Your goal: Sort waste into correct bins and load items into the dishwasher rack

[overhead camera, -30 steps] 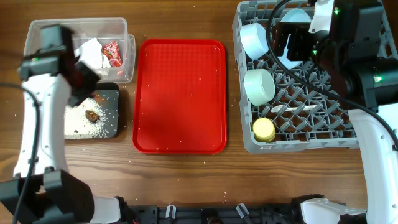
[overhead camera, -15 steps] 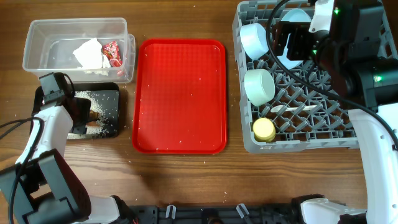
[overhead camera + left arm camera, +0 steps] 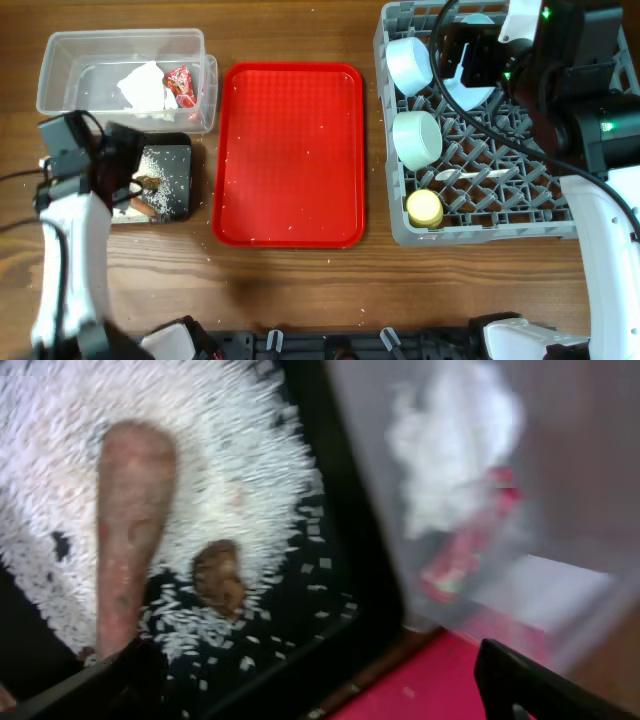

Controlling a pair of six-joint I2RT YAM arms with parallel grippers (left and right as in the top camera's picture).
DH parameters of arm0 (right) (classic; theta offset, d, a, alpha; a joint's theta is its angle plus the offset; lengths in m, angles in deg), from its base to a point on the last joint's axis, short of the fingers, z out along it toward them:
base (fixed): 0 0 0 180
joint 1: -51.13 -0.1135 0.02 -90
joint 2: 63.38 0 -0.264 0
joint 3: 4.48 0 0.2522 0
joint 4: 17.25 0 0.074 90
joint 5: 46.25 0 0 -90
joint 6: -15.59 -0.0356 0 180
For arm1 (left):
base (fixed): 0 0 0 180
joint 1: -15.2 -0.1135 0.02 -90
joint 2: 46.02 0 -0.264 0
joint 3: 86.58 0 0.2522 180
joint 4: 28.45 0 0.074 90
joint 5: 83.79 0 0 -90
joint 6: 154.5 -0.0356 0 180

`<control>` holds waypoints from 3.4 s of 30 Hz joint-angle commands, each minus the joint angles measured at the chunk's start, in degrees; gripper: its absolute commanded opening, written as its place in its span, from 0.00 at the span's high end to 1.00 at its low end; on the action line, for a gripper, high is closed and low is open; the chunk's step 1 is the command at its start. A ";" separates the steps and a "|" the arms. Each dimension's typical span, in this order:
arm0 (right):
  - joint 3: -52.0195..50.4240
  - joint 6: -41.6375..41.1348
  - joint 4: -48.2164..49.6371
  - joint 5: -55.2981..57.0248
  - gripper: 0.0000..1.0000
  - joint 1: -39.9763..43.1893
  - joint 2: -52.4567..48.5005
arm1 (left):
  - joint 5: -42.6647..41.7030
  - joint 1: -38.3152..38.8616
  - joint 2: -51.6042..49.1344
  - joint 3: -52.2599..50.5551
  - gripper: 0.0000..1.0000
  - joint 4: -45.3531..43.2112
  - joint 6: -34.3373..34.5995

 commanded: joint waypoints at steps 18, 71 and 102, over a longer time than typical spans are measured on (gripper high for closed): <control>-0.02 3.23 3.39 -15.06 0.00 -0.09 0.42 | -6.45 11.96 32.24 1.51 0.00 3.54 -21.11; -96.89 5.20 49.18 -4.48 0.00 5.07 80.54 | -6.45 11.96 30.25 1.51 0.00 6.36 -21.11; -96.89 5.20 49.18 -4.48 0.00 5.07 79.41 | -2.03 14.49 47.71 -12.92 0.00 -0.76 -28.85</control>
